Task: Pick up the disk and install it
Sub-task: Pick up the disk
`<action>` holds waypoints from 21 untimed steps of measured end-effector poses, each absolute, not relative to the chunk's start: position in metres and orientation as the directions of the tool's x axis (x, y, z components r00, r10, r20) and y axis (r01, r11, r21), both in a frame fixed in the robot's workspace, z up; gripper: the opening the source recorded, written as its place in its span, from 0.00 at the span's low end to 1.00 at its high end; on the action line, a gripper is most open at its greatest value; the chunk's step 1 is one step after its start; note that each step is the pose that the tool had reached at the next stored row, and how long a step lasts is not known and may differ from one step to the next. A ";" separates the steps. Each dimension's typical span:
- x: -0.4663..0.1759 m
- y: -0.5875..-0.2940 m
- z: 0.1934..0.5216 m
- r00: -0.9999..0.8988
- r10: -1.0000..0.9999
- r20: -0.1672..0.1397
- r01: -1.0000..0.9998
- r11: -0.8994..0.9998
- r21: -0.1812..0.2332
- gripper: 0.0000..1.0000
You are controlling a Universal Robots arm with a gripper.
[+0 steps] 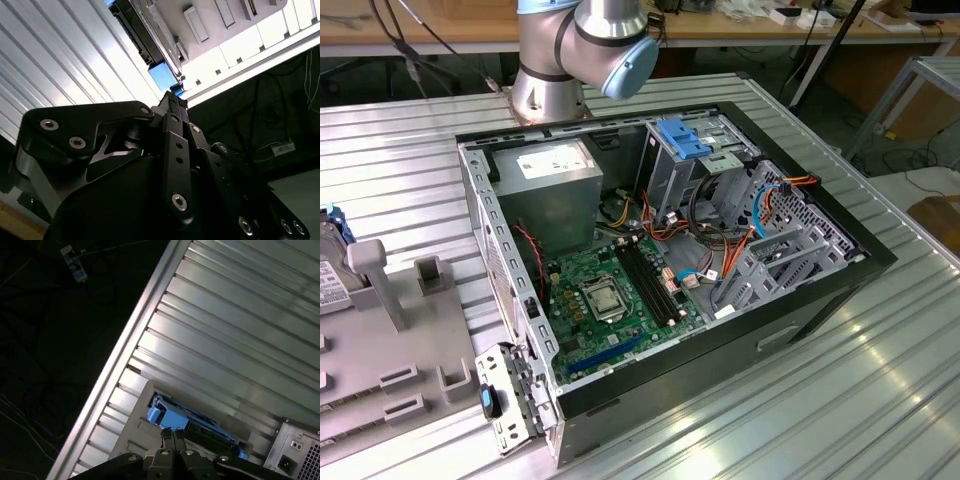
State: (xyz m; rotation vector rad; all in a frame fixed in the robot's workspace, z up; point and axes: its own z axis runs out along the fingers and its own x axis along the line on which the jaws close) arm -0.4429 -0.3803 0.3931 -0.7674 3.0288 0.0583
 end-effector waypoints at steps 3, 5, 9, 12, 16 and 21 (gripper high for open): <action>-0.443 -0.380 0.393 -0.828 -0.560 -0.025 -0.561 0.827 0.032 0.11; -0.443 -0.380 0.393 -0.786 -0.618 -0.025 -0.618 0.785 0.032 0.11; -0.443 -0.380 0.393 -0.719 -0.694 -0.025 -0.695 0.719 0.032 0.11; -0.443 -0.380 0.393 -0.656 -0.754 -0.024 -0.755 0.655 0.031 0.11; -0.443 -0.380 0.393 -0.531 -0.847 -0.023 -0.847 0.530 0.030 0.11; -0.443 -0.380 0.393 -0.397 -0.918 -0.023 -0.918 0.396 0.029 0.11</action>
